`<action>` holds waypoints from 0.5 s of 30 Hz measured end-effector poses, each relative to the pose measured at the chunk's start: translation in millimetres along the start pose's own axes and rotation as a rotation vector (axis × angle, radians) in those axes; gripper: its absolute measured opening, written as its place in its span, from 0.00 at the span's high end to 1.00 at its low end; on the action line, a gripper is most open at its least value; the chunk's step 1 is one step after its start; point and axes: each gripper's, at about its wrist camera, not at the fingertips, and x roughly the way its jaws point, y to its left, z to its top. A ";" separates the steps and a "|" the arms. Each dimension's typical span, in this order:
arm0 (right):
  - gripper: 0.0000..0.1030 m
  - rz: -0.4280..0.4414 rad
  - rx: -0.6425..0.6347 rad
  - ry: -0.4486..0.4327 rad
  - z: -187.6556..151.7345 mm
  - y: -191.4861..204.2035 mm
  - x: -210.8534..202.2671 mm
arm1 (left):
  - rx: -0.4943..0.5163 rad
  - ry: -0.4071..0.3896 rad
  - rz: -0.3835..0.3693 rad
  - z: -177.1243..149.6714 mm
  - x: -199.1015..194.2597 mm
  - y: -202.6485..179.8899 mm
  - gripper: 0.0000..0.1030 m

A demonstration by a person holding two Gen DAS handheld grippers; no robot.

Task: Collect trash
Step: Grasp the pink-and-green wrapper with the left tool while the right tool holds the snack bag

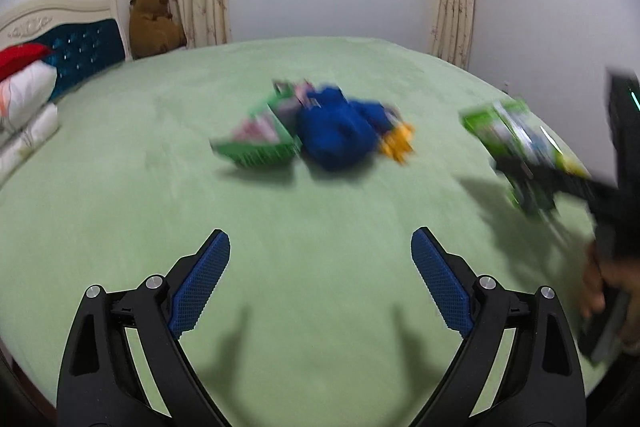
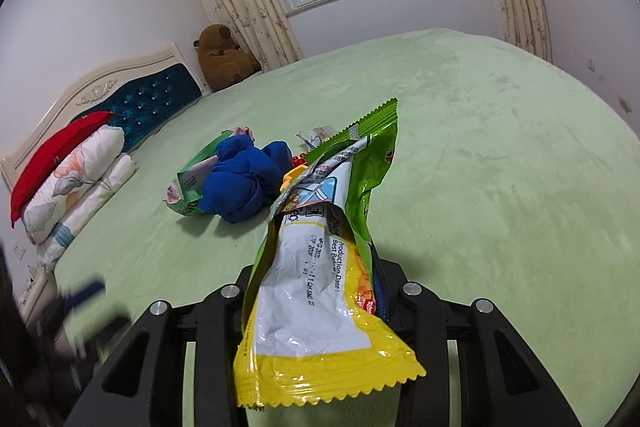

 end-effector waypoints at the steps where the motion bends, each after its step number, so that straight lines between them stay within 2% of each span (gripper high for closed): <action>1: 0.63 0.005 0.006 0.002 -1.3 -1.9 0.6 | 0.010 0.005 0.009 11.8 8.0 9.1 0.13; 5: 0.63 0.020 0.034 0.016 -5.6 -9.8 6.5 | 0.040 0.035 0.066 50.6 41.8 38.3 0.13; 10: 0.63 0.035 0.084 0.030 -9.6 -20.3 12.4 | 0.053 0.101 0.030 92.5 84.4 54.3 0.13; 15: 0.63 0.035 0.072 -0.004 -9.7 -16.9 3.2 | 0.123 0.155 0.018 107.5 115.6 53.7 0.13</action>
